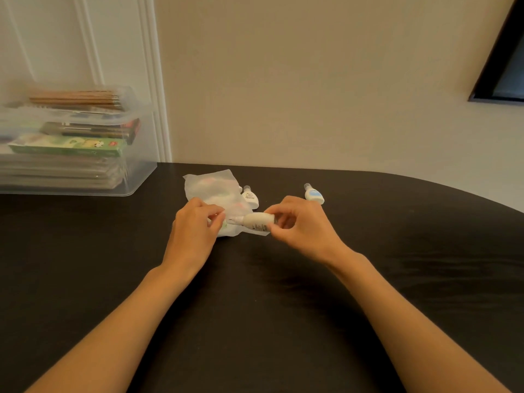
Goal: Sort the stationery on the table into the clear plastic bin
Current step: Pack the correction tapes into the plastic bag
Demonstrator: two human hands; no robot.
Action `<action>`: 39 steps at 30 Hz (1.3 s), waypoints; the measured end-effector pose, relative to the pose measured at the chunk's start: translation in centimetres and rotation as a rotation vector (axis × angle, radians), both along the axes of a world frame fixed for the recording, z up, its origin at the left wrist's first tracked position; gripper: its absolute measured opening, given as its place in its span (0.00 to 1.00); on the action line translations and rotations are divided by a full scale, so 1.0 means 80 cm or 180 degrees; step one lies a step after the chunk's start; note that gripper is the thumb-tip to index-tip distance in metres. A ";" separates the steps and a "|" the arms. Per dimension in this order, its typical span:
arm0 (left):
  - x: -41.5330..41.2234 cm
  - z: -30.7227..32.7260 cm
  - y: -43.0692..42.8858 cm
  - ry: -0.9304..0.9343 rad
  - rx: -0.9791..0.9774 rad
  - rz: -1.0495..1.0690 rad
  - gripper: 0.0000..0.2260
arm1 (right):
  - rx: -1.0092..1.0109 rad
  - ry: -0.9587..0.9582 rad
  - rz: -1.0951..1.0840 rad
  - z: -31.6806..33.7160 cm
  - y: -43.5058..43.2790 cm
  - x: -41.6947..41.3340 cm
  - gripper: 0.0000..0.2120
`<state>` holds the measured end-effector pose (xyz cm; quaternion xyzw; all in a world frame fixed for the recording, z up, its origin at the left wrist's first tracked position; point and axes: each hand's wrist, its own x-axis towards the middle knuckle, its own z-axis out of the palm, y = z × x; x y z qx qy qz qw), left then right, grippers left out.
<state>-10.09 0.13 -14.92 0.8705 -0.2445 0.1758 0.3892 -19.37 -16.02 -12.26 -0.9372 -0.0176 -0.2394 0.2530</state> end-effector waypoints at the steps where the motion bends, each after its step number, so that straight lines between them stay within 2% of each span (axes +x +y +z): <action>1: -0.002 0.001 0.000 0.0051 0.0070 0.0030 0.12 | -0.0087 -0.0087 0.0025 0.001 0.001 0.000 0.12; 4: -0.004 0.005 0.001 0.0408 0.0368 -0.0045 0.20 | -0.0488 -0.0214 0.0115 0.002 0.002 0.000 0.07; 8: -0.003 0.008 0.000 0.0907 0.0444 -0.0360 0.29 | -0.1073 -0.0033 0.0347 0.005 0.015 -0.001 0.09; 12: 0.003 0.008 0.008 0.1180 0.0196 -0.0579 0.28 | -0.1132 0.0133 0.0474 0.000 0.027 0.001 0.11; 17: 0.004 0.007 0.016 0.1007 0.0362 -0.0627 0.25 | -0.1140 0.0301 0.0241 -0.030 0.036 0.013 0.10; 20: 0.000 0.008 0.014 0.0894 0.0601 -0.0654 0.23 | -0.0651 0.0138 0.0117 -0.039 0.033 0.021 0.11; 23: -0.006 0.008 0.012 0.0697 0.0775 -0.0497 0.19 | -0.0242 0.0074 -0.0286 -0.041 0.031 0.025 0.20; 25: -0.009 0.007 0.009 0.0443 0.0917 -0.0344 0.18 | 0.0206 0.0328 -0.0750 -0.040 0.027 0.029 0.28; 26: -0.009 0.007 0.007 0.0344 0.0949 -0.0286 0.19 | 0.0343 0.0541 -0.0888 -0.040 0.025 0.033 0.27; 28: -0.010 0.006 0.002 0.0238 0.0971 -0.0212 0.20 | 0.0403 0.0880 -0.0880 -0.039 0.023 0.042 0.17; 30: -0.008 0.004 -0.002 0.0195 0.0957 -0.0198 0.19 | 0.0602 0.0874 -0.0759 -0.039 0.024 0.046 0.08; 33: -0.005 0.002 -0.004 0.0246 0.0870 -0.0138 0.18 | 0.0741 0.0907 -0.0551 -0.032 0.027 0.043 0.14; 35: -0.002 0.001 -0.003 0.0303 0.0796 -0.0090 0.19 | 0.0626 0.1025 -0.0368 -0.026 0.026 0.037 0.14; 39: -0.009 0.002 -0.005 0.0017 0.0852 -0.0344 0.17 | -0.0100 0.0907 -0.0415 -0.025 0.013 0.029 0.09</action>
